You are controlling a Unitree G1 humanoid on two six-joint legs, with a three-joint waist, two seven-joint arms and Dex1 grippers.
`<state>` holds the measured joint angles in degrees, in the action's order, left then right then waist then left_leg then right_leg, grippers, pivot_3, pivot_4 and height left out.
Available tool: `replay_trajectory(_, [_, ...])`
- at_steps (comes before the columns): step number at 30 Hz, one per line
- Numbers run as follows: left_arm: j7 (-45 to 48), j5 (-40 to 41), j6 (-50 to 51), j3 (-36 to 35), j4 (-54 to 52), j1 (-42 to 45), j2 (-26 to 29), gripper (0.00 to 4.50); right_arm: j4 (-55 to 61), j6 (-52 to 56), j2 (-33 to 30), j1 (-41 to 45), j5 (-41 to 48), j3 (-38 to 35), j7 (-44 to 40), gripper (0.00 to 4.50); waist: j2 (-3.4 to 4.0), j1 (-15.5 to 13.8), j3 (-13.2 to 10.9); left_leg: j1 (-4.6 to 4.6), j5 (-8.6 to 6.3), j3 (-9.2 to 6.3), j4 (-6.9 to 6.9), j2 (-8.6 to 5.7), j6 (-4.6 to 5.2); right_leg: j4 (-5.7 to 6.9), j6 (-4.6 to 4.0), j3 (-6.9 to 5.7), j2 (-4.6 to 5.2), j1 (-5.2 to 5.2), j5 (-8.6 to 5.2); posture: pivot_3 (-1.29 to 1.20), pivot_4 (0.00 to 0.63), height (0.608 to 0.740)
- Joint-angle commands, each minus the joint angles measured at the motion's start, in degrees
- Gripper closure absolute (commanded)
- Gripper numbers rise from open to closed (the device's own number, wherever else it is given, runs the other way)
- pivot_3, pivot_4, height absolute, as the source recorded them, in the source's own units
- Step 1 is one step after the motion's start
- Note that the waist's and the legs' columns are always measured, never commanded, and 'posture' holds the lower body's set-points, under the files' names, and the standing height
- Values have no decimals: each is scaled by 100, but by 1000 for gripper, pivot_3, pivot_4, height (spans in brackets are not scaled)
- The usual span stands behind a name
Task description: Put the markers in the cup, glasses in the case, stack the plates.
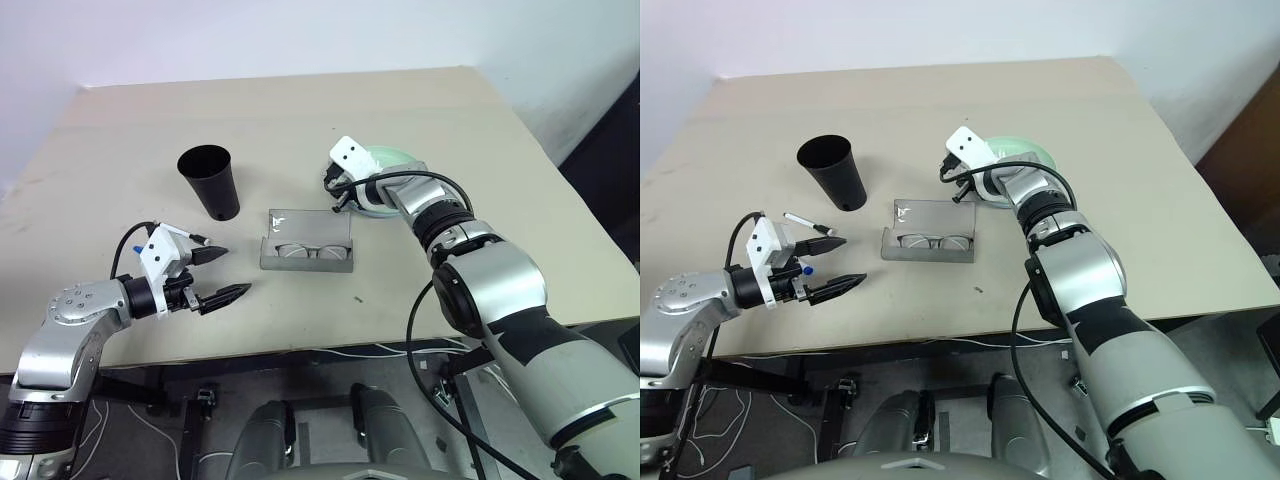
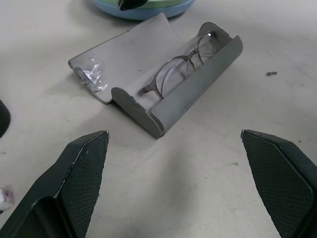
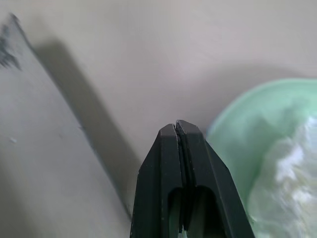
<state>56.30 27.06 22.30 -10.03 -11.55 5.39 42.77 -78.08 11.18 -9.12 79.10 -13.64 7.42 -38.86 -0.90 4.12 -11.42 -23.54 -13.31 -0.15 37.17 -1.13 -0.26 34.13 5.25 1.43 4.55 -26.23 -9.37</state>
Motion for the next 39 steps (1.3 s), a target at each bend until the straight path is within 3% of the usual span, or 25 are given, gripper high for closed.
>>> replay_trajectory(1, [-55,122,16,-164,-228,-54,14,0,6,0,-53,41,-174,121,-261,4466,0,-1,0,1,0,0,0,0,0,0,0,0,-1,1,0,0,150,733])
replay_trajectory(16, [-107,133,46,-126,-253,-91,34,0,40,370,-16,141,-245,197,-1346,4466,-1,2,0,4,0,0,1,0,0,0,1,-1,-6,4,0,0,150,733])
replay_trajectory(31, [-27,76,-13,16,-85,109,21,0,308,660,4,432,19,194,-3246,4466,0,1,0,6,0,0,1,1,0,2,1,-1,-12,5,0,0,150,733])
replay_trajectory(39, [23,18,-73,-73,83,219,59,0,1114,710,-4,178,256,344,-4483,4466,0,1,0,6,0,0,1,1,0,2,11,-1,-12,4,6,0,150,733])
